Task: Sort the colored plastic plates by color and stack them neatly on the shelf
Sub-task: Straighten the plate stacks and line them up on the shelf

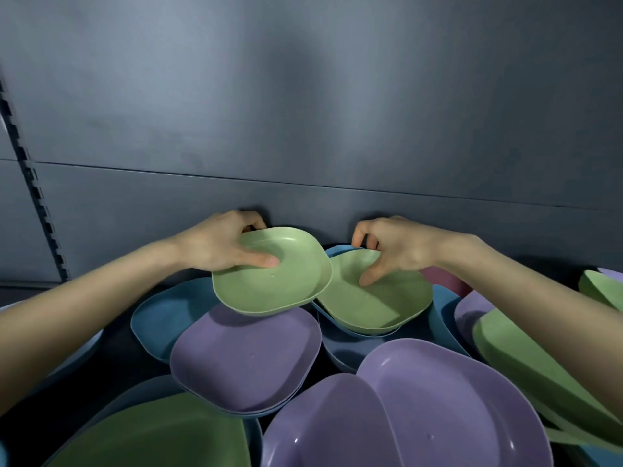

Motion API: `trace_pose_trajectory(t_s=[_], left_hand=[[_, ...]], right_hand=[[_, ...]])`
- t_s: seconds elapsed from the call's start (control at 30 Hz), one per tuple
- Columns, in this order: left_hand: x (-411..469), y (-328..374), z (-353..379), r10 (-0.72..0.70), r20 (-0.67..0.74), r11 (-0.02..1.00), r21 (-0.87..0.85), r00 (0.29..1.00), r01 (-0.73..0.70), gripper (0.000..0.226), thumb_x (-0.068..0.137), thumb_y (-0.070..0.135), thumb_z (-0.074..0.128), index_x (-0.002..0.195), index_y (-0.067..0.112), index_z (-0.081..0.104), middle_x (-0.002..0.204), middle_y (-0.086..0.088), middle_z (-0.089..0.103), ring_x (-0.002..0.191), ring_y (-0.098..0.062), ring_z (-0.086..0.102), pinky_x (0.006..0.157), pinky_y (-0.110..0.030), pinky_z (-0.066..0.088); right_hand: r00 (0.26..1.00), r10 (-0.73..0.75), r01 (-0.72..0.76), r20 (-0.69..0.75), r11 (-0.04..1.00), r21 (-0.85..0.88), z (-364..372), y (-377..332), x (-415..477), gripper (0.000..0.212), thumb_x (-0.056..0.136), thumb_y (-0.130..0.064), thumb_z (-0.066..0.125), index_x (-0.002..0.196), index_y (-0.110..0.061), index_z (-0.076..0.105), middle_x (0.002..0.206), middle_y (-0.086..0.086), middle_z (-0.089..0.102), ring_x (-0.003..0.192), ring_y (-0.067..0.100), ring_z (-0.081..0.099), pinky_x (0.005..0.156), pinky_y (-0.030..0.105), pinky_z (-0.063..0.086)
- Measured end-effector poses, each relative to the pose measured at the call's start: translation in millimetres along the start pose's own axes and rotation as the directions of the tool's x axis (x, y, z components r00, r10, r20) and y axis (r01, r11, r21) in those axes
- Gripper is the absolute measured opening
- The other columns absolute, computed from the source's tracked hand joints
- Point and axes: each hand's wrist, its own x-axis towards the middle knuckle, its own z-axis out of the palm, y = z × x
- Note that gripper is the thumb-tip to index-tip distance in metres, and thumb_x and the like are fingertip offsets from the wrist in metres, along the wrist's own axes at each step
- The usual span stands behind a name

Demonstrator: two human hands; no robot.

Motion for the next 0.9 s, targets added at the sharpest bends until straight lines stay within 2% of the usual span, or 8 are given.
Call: trace_pose_trajectory(t_s=[0.13, 0.27, 0.33, 0.43, 0.53, 0.63, 0.8, 0.9], left_hand=[[0.2, -0.7, -0.6, -0.025, -0.040, 1.000, -0.007, 0.999, 0.025, 0.039, 0.069, 0.044, 0.078, 0.095, 0.022, 0.058, 0.087, 0.007, 0.065, 0.077, -0.007, 0.061, 0.059, -0.021, 0.044], [0.0, 0.4, 1.4, -0.041, -0.069, 0.999, 0.003, 0.997, 0.042, 0.040, 0.068, 0.041, 0.079, 0.095, 0.021, 0.057, 0.085, 0.004, 0.065, 0.075, -0.010, 0.060, 0.057, -0.020, 0.044], [-0.8, 1.3, 2.8, -0.040, -0.086, 0.998, 0.035, 0.995, 0.043, 0.041, 0.068, 0.040, 0.080, 0.095, 0.019, 0.057, 0.084, 0.002, 0.065, 0.075, -0.013, 0.059, 0.058, -0.019, 0.043], [-2.1, 2.8, 3.4, -0.031, -0.099, 0.998, 0.050, 0.995, 0.036, 0.040, 0.068, 0.038, 0.080, 0.093, 0.017, 0.056, 0.081, 0.001, 0.064, 0.072, -0.010, 0.057, 0.058, -0.020, 0.042], [-2.5, 4.6, 1.8, -0.026, -0.108, 0.999, 0.043, 0.994, 0.031, 0.039, 0.069, 0.037, 0.080, 0.092, 0.018, 0.055, 0.078, 0.003, 0.063, 0.070, -0.005, 0.055, 0.055, -0.020, 0.042], [-2.6, 5.8, 0.4, -0.029, -0.118, 0.999, 0.026, 0.993, 0.032, 0.038, 0.069, 0.036, 0.080, 0.093, 0.018, 0.056, 0.081, 0.001, 0.064, 0.071, -0.009, 0.057, 0.055, -0.020, 0.042], [-3.0, 5.1, -0.3, -0.062, -0.121, 0.998, -0.039, 0.991, 0.057, 0.037, 0.070, 0.034, 0.080, 0.096, 0.019, 0.059, 0.086, 0.002, 0.065, 0.076, -0.011, 0.059, 0.056, -0.020, 0.042], [-3.6, 7.1, -3.0, -0.086, -0.140, 0.992, -0.100, 0.986, 0.072, 0.033, 0.071, 0.032, 0.079, 0.094, 0.020, 0.061, 0.086, 0.002, 0.067, 0.075, -0.009, 0.061, 0.056, -0.021, 0.044]], right_hand=[[1.000, -0.008, 0.008, -0.029, 1.000, -0.003, -2.2, 1.6, -1.8, 0.056, 0.068, -0.031, 0.081, 0.116, -0.018, 0.055, 0.104, -0.004, 0.049, 0.085, 0.011, 0.046, 0.055, 0.006, 0.031], [0.998, -0.004, 0.005, -0.059, 1.000, 0.013, -2.0, 3.3, -1.8, 0.054, 0.068, -0.027, 0.082, 0.115, -0.019, 0.057, 0.108, -0.003, 0.051, 0.085, 0.011, 0.048, 0.060, 0.019, 0.034], [0.997, 0.004, -0.003, -0.072, 1.000, 0.019, -2.3, 4.3, -2.3, 0.054, 0.068, -0.026, 0.082, 0.115, -0.019, 0.057, 0.110, -0.002, 0.053, 0.086, 0.012, 0.049, 0.068, 0.019, 0.034], [0.998, 0.005, -0.003, -0.065, 1.000, 0.022, -2.4, 3.7, -3.0, 0.053, 0.069, -0.021, 0.082, 0.116, -0.019, 0.057, 0.111, -0.001, 0.055, 0.088, 0.014, 0.053, 0.070, 0.020, 0.037], [0.997, 0.012, -0.008, -0.077, 0.999, 0.045, -0.8, 2.8, -2.0, 0.050, 0.069, -0.010, 0.079, 0.115, -0.017, 0.059, 0.108, 0.001, 0.056, 0.089, 0.014, 0.053, 0.068, 0.020, 0.039], [0.995, 0.031, -0.024, -0.096, 0.997, 0.073, 0.7, 3.7, 0.7, 0.045, 0.070, 0.000, 0.076, 0.110, -0.014, 0.063, 0.102, 0.001, 0.058, 0.088, 0.016, 0.055, 0.072, 0.025, 0.046], [0.990, 0.039, -0.023, -0.134, 0.993, 0.120, 0.2, 8.8, 3.0, 0.033, 0.072, 0.003, 0.071, 0.101, -0.012, 0.070, 0.095, 0.001, 0.067, 0.084, 0.015, 0.062, 0.075, 0.024, 0.051], [0.988, 0.032, -0.006, -0.150, 0.985, 0.170, -4.6, 9.6, 1.0, 0.022, 0.074, 0.002, 0.066, 0.088, -0.014, 0.072, 0.087, 0.002, 0.072, 0.084, 0.015, 0.066, 0.078, 0.028, 0.054]])
